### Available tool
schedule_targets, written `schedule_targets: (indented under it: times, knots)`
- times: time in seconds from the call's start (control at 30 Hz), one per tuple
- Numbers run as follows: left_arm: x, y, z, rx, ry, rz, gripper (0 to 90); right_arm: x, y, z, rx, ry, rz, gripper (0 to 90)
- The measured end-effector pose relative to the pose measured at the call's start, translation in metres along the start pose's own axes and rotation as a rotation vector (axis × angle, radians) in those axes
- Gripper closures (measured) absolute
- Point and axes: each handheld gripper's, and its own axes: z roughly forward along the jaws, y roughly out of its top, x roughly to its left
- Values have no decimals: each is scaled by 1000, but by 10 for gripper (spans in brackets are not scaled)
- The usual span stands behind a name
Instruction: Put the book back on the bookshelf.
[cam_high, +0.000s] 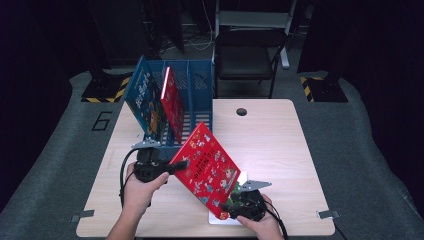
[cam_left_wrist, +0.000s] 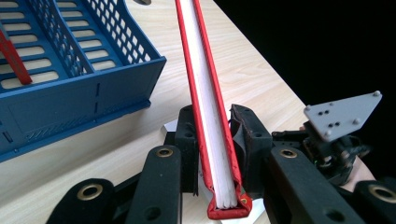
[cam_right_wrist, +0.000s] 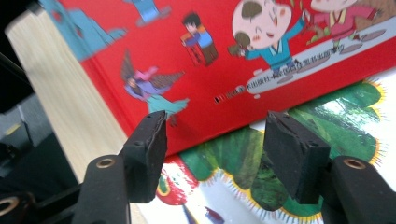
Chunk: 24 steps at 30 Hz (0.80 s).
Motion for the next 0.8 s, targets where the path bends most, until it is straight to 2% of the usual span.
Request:
schedule_targets:
  times: [0.13,0.2,0.33,0.43,0.57,0.6,0.67,0.77,0.8]
  knots:
    - [-1,1,0,4,11,2,740,14,-2,-1,-10,-10,-61,328]
    - [-1,1,0,-1,14,4,737,21,-4,4,19,-8,-112,301]
    - [-3,0,0,-4,14,5,739,32,-9,14,74,-64,-230,284]
    - [-3,0,0,-9,13,-2,741,36,-8,17,63,-105,-265,281]
    - [-4,2,1,-7,7,-3,747,37,-9,18,68,-121,-254,297]
    - [-5,3,1,-3,7,-4,749,36,-8,17,67,-131,-269,309]
    - [-6,4,1,-2,6,-2,753,35,-8,17,67,-111,-244,309]
    - [-10,8,2,6,3,4,760,33,-6,18,63,-120,-256,312]
    - [-11,10,3,6,7,4,763,33,-5,18,69,-112,-242,322]
